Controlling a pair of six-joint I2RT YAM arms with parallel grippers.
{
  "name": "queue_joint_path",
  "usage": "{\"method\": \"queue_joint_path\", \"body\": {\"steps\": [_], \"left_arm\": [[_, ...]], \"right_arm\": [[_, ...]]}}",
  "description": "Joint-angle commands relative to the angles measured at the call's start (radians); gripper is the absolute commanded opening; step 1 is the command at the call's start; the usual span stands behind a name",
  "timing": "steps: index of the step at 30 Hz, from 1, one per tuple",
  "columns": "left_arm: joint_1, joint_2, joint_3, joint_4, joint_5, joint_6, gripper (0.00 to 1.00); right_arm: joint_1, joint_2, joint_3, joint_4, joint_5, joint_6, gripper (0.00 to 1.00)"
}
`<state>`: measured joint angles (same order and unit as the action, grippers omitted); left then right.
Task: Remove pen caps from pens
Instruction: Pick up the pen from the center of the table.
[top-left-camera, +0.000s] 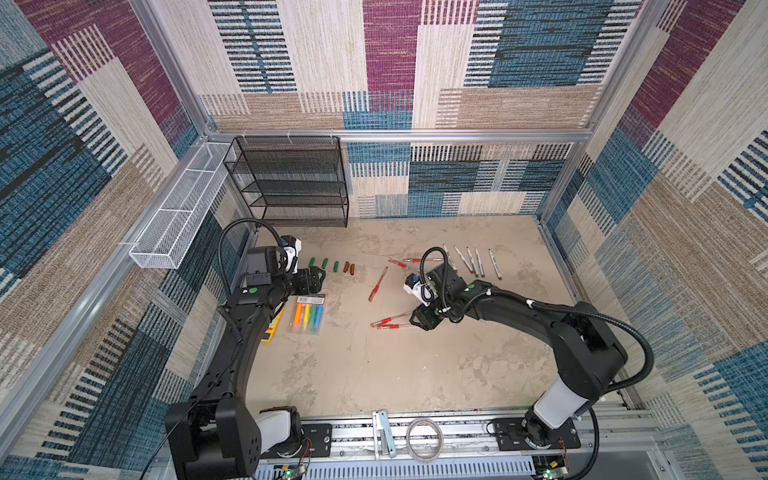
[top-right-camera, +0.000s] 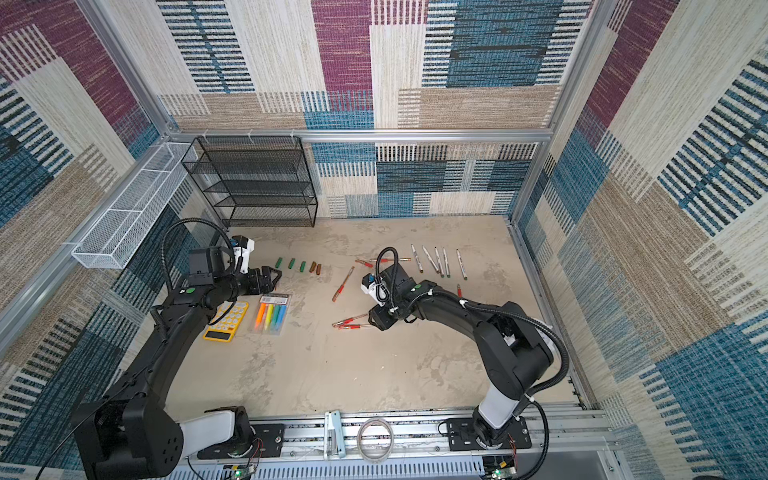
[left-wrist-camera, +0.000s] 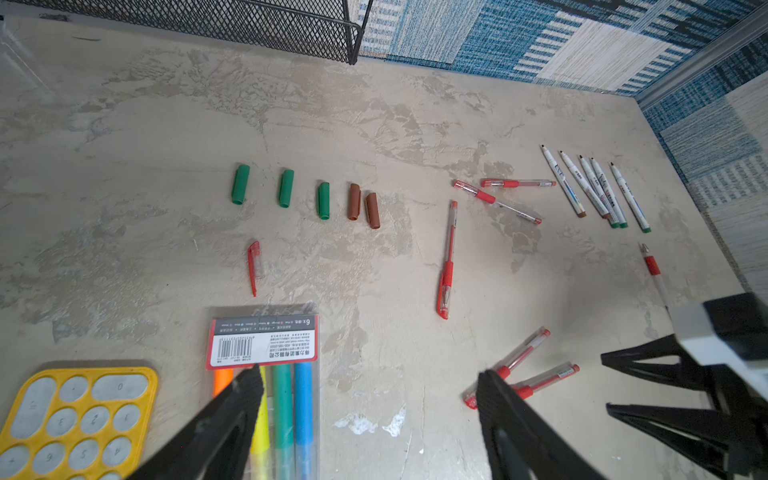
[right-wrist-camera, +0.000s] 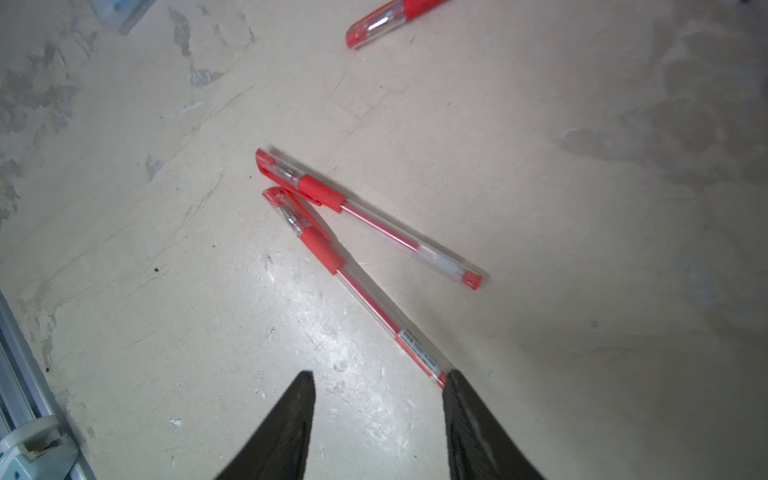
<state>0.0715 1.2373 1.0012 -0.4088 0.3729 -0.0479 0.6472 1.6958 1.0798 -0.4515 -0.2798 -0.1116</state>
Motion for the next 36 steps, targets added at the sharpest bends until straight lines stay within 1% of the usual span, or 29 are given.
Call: {"method": "queue_joint_path", "body": {"steps": [1, 4, 15, 18, 23, 24, 29, 34, 36], "left_arm": [[0.006, -0.006, 0.006, 0.005, 0.018, 0.006, 0.84], [0.008, -0.01, -0.009, 0.022, 0.014, 0.013, 0.85], [0.013, -0.002, -0.005, 0.02, 0.02, 0.006, 0.84], [0.013, -0.004, -0.008, 0.023, 0.021, 0.011, 0.84], [0.016, -0.004, -0.007, 0.023, 0.02, 0.009, 0.84], [0.016, -0.004, -0.007, 0.022, 0.021, 0.011, 0.84], [0.016, 0.004, -0.013, 0.035, 0.022, 0.002, 0.84], [0.016, 0.004, -0.018, 0.042, 0.027, 0.002, 0.84], [0.016, 0.006, -0.016, 0.04, 0.028, -0.004, 0.84]], "right_arm": [[0.019, 0.058, 0.044, -0.036, 0.008, -0.043, 0.53], [0.048, 0.104, 0.069, -0.047, 0.011, -0.072, 0.53], [0.064, 0.234, 0.177, -0.091, 0.077, -0.105, 0.52], [0.076, 0.242, 0.191, -0.092, 0.067, -0.115, 0.51], [0.1, 0.269, 0.198, -0.138, 0.105, -0.115, 0.42], [0.111, 0.267, 0.193, -0.146, 0.111, -0.115, 0.39], [0.151, 0.243, 0.156, -0.164, 0.126, -0.113, 0.34], [0.183, 0.246, 0.148, -0.217, 0.157, -0.117, 0.23], [0.187, 0.246, 0.145, -0.222, 0.153, -0.116, 0.2]]}}
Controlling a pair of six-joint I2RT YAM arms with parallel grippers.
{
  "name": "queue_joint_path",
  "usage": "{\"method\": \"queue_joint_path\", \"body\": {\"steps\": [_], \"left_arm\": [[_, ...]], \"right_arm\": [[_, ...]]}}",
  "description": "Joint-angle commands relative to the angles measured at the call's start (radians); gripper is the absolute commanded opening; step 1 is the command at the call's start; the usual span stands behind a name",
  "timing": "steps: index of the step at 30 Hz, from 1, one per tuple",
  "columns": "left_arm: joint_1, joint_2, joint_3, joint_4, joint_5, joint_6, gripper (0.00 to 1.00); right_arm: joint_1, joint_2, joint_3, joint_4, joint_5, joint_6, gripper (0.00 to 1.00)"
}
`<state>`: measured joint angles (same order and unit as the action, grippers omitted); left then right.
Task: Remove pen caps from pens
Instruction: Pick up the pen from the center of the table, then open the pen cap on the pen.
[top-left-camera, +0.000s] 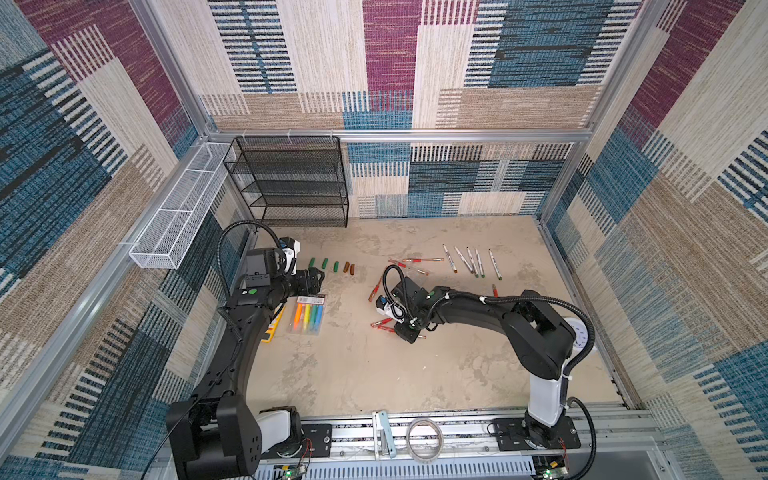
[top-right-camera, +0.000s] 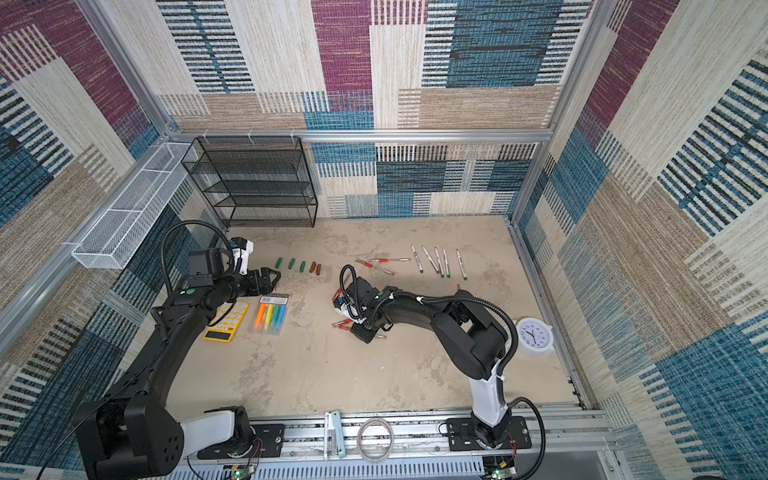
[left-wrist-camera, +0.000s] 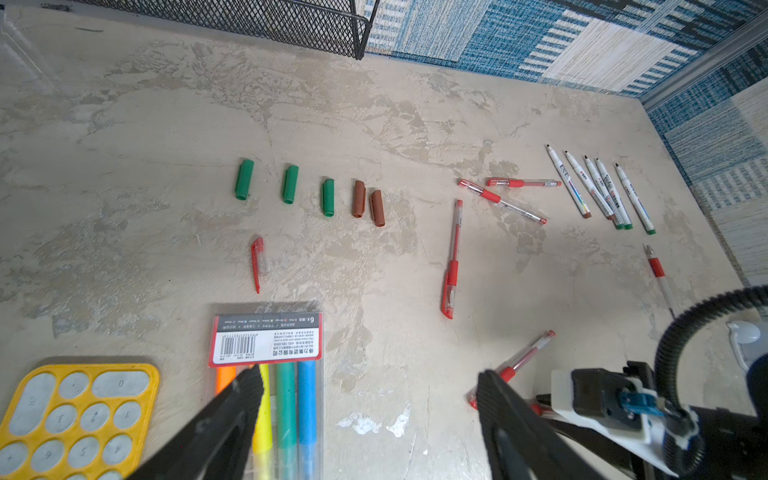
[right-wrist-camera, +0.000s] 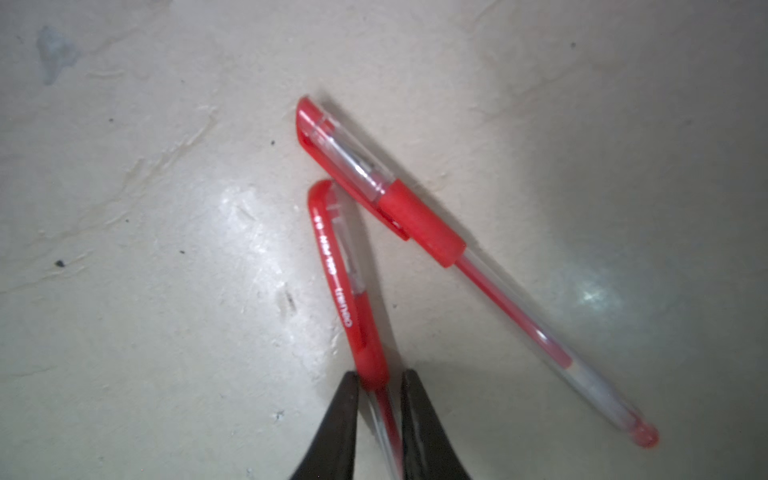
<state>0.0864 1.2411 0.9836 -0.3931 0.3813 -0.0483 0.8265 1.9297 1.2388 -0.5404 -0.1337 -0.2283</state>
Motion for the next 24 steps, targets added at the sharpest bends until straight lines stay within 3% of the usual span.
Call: {"method": "queue_joint_path", "body": {"steps": [1, 13, 16, 24], "left_arm": [[0.001, 0.001, 0.009, 0.018, 0.022, -0.004, 0.84], [0.001, -0.006, -0.002, 0.03, 0.043, -0.001, 0.84], [0.001, -0.008, 0.007, 0.027, 0.121, -0.01, 0.84], [0.001, -0.018, 0.0, 0.091, 0.466, -0.076, 0.83]], "right_arm": [[0.008, 0.013, -0.013, -0.141, 0.006, 0.002, 0.19], [0.019, -0.067, -0.015, -0.131, -0.056, -0.028, 0.05], [0.007, -0.1, -0.002, -0.107, -0.11, -0.012, 0.06], [-0.055, -0.177, 0.003, 0.147, -0.401, 0.134, 0.06]]}}
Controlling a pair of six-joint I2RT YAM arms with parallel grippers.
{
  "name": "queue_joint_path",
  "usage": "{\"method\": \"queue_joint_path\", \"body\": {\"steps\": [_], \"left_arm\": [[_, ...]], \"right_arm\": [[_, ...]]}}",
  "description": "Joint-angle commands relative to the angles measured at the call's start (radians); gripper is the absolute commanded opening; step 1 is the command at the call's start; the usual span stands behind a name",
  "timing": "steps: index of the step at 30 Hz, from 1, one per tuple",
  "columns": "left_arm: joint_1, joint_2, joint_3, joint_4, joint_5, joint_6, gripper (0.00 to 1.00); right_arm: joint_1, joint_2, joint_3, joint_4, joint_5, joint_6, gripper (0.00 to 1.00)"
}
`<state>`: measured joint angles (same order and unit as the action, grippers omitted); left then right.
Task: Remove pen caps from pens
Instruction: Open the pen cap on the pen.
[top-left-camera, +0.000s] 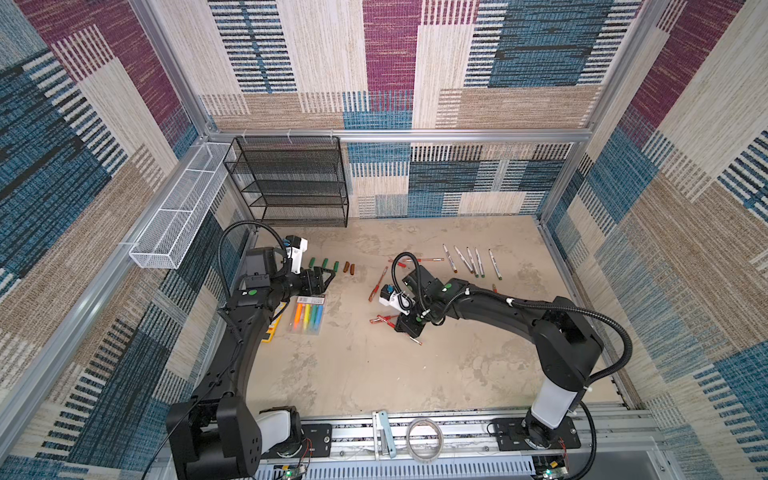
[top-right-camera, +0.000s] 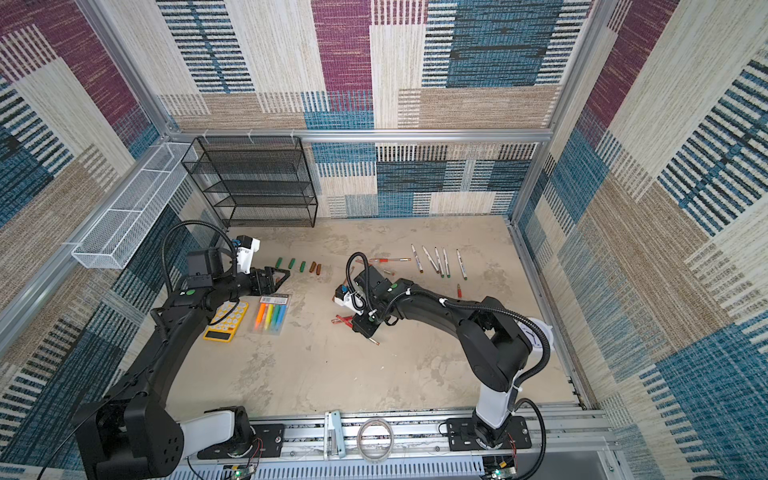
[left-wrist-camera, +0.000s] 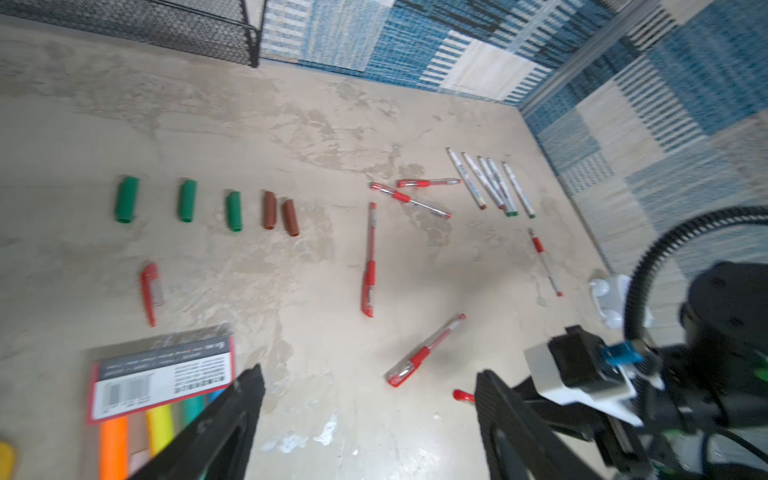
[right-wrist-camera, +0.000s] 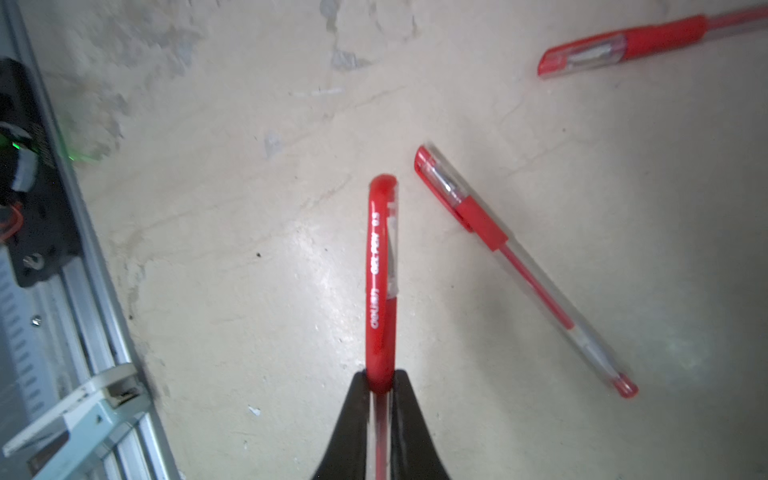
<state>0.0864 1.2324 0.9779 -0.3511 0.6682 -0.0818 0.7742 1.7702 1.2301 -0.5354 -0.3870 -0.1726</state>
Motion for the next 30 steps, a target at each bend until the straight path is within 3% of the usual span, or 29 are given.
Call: {"method": "queue_joint_path", "body": {"steps": [1, 8, 17, 30], "left_arm": [[0.001, -0.009, -0.002, 0.063, 0.209, -0.051, 0.83], [-0.004, -0.004, -0.091, 0.304, 0.415, -0.274, 0.8], [-0.036, 0.003, -0.114, 0.384, 0.536, -0.29, 0.7], [-0.076, -0.001, -0.091, 0.393, 0.655, -0.29, 0.56]], "right_arm": [[-0.004, -0.023, 0.009, 0.178, -0.174, 0.098, 0.06], [-0.008, -0.042, 0.002, 0.423, -0.338, 0.265, 0.06], [-0.014, -0.087, -0.092, 0.776, -0.508, 0.492, 0.06], [-0.017, -0.075, -0.129, 0.952, -0.521, 0.629, 0.05]]}}
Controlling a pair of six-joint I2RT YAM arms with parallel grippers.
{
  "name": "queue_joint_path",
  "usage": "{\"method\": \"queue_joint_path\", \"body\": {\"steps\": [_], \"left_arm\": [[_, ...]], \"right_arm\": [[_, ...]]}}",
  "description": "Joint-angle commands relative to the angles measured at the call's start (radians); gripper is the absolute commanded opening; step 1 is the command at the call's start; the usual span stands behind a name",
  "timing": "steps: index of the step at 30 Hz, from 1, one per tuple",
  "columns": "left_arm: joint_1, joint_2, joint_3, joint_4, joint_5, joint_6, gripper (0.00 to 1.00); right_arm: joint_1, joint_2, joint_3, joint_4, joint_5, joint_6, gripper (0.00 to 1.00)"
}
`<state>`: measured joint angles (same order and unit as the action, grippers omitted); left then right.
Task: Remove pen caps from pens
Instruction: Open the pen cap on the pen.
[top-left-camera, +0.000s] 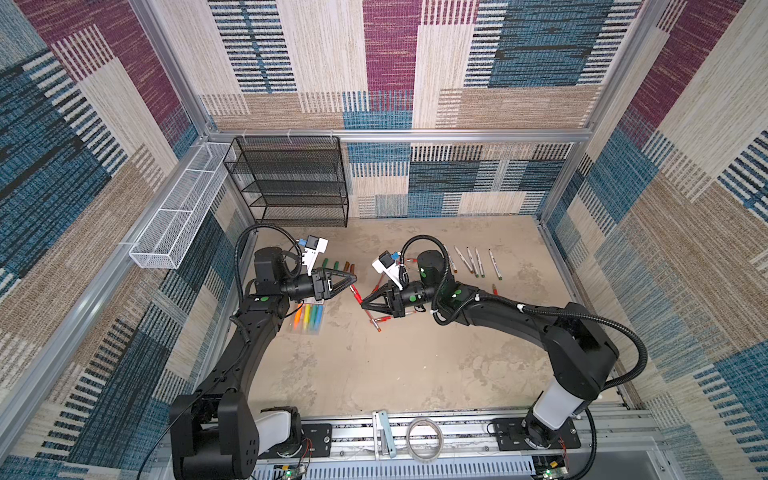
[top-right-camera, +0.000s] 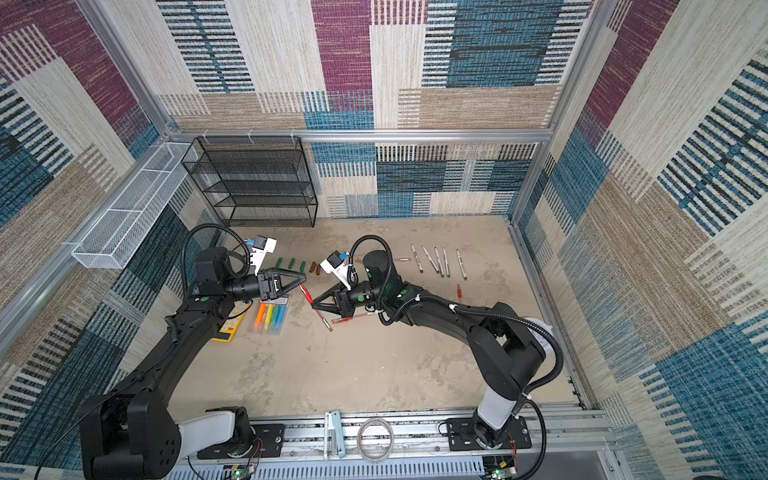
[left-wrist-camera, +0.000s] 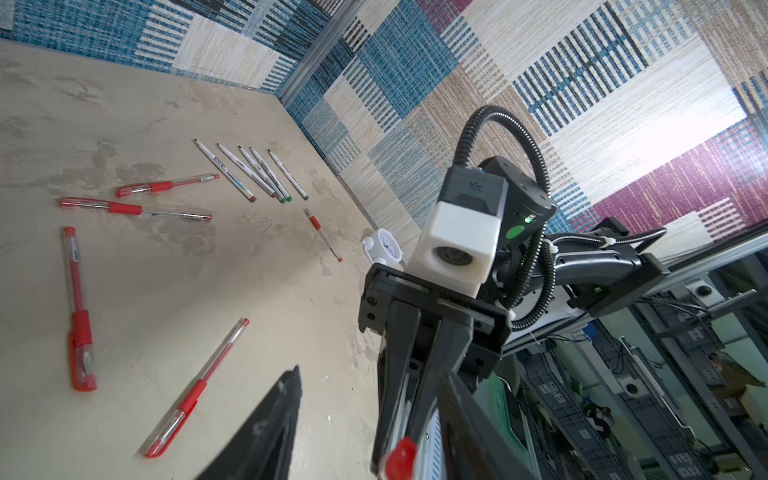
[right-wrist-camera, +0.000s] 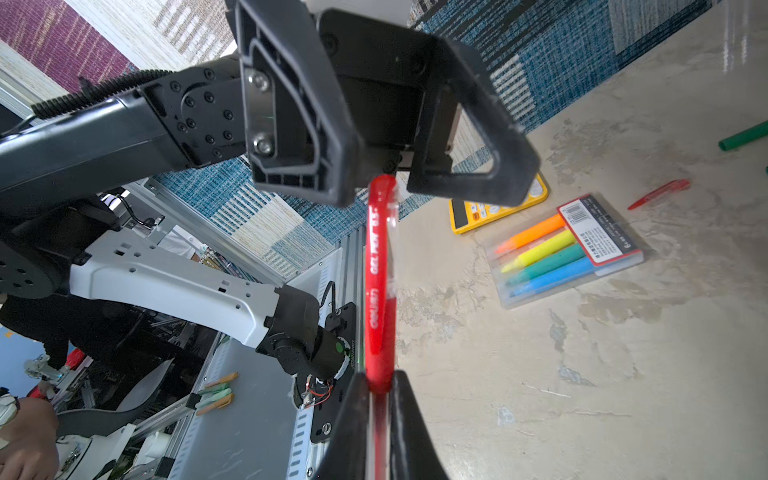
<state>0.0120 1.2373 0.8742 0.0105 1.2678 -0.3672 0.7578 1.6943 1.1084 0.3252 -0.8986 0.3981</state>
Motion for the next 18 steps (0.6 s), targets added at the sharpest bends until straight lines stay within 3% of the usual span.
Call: {"method": "queue_joint_path", "body": {"steps": [1, 5, 10, 16, 18], "left_arm": [[-0.002, -0.008, 0.011, 0.034, 0.06, 0.005, 0.56], [-0.014, -0.006, -0.001, 0.034, 0.053, 0.014, 0.5], [-0.017, -0.007, -0.011, 0.034, 0.041, 0.029, 0.25], [-0.02, -0.011, -0.015, 0.034, 0.031, 0.026, 0.1], [-0.02, -0.007, -0.018, 0.034, 0.023, 0.035, 0.0]], "right_arm": [[-0.002, 0.001, -0.013, 0.101, -0.01, 0.059, 0.05], [-0.008, 0.011, -0.014, 0.126, -0.008, 0.089, 0.05], [-0.008, 0.007, -0.018, 0.154, -0.01, 0.091, 0.05], [-0.012, 0.011, -0.015, 0.177, -0.006, 0.114, 0.05], [-0.011, 0.016, -0.008, 0.158, 0.007, 0.099, 0.07]]}}
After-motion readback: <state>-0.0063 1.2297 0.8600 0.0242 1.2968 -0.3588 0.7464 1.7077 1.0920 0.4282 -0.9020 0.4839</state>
